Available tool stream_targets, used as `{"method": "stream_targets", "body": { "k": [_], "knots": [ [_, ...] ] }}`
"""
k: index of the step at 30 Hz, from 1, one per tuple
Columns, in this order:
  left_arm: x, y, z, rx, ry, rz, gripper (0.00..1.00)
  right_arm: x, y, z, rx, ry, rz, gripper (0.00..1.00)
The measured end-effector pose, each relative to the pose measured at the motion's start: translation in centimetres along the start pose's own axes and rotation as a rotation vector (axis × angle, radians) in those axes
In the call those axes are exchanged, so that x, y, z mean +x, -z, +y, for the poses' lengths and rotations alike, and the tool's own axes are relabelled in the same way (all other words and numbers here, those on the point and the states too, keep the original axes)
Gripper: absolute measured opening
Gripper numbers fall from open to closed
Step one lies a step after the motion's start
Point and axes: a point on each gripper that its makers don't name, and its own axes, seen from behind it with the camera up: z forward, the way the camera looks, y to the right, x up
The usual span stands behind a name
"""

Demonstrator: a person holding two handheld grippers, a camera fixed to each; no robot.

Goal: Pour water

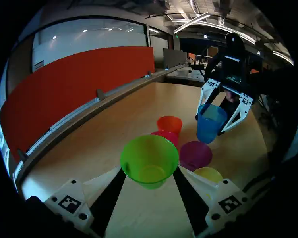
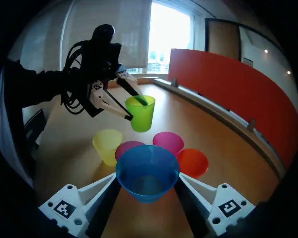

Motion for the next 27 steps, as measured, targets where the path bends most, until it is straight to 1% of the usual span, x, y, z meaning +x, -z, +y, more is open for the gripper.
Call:
{"method": "stream_targets", "body": {
  "k": [15, 23, 27],
  "knots": [
    [2.5, 2.9, -0.1, 0.076, 0.025, 0.058, 0.83, 3.1, 1.8, -0.9, -0.026, -0.006, 0.060, 0.88],
    [3.7, 4.4, -0.2, 0.110, 0.022, 0.080, 0.83, 4.2, 2.7, -1.6, -0.033, -0.004, 0.083, 0.88],
    [4.4, 5.2, 0.0, 0.119, 0.024, 0.098, 0.83, 4.9, 3.2, -1.8, -0.038, -0.008, 0.100, 0.88]
  ]
}}
